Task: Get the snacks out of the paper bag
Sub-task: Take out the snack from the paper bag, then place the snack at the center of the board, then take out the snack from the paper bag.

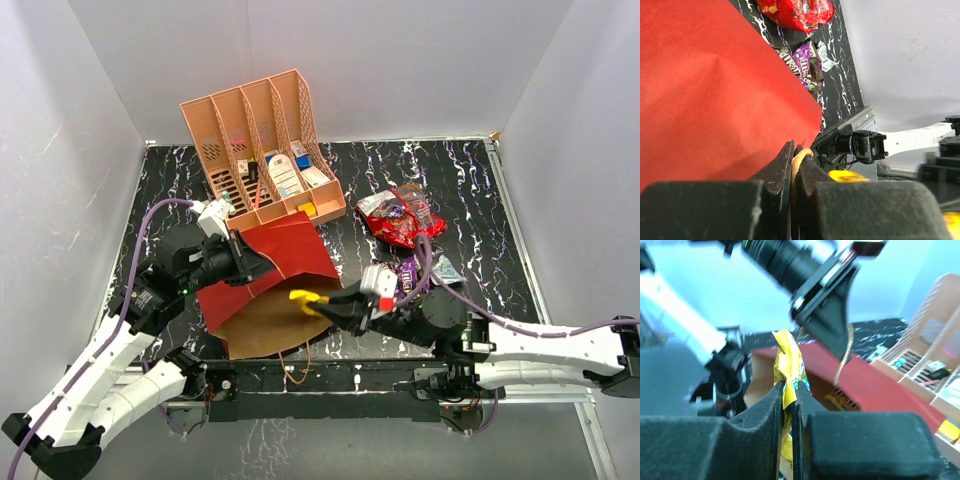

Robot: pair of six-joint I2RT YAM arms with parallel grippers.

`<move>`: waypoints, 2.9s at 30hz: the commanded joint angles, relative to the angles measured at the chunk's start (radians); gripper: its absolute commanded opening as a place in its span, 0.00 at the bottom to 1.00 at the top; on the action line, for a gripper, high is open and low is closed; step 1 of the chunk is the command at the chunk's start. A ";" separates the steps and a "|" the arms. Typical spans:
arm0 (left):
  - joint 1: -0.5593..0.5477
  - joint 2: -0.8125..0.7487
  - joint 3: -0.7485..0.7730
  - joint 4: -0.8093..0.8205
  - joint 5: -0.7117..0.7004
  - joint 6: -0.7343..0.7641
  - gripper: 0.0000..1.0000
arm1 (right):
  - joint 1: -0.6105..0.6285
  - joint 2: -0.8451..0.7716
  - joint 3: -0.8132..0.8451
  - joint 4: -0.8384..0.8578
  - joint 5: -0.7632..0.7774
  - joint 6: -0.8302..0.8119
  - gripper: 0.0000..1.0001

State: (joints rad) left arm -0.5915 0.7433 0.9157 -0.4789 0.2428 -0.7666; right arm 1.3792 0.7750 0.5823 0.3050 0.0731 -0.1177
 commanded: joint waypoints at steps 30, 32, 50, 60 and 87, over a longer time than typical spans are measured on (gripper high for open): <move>0.004 -0.010 -0.021 0.006 0.005 -0.003 0.00 | -0.740 0.308 0.271 -0.982 0.558 0.826 0.07; 0.003 -0.018 -0.020 0.006 0.005 -0.006 0.00 | -0.740 0.300 0.263 -0.986 0.566 0.881 0.08; 0.004 -0.026 -0.021 0.000 -0.003 -0.005 0.00 | -0.740 0.548 0.349 -1.030 0.643 0.934 0.14; 0.004 -0.020 -0.020 -0.003 -0.004 0.001 0.00 | -0.740 0.580 0.373 -1.014 0.623 0.930 0.41; 0.003 -0.025 -0.020 -0.008 -0.001 -0.004 0.00 | -0.739 0.080 0.145 -0.381 -0.594 0.347 0.75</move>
State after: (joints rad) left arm -0.5915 0.7258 0.8993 -0.4805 0.2398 -0.7704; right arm 0.6395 0.8753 0.7197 -0.2611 -0.1493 0.3206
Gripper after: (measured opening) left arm 0.007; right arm 0.737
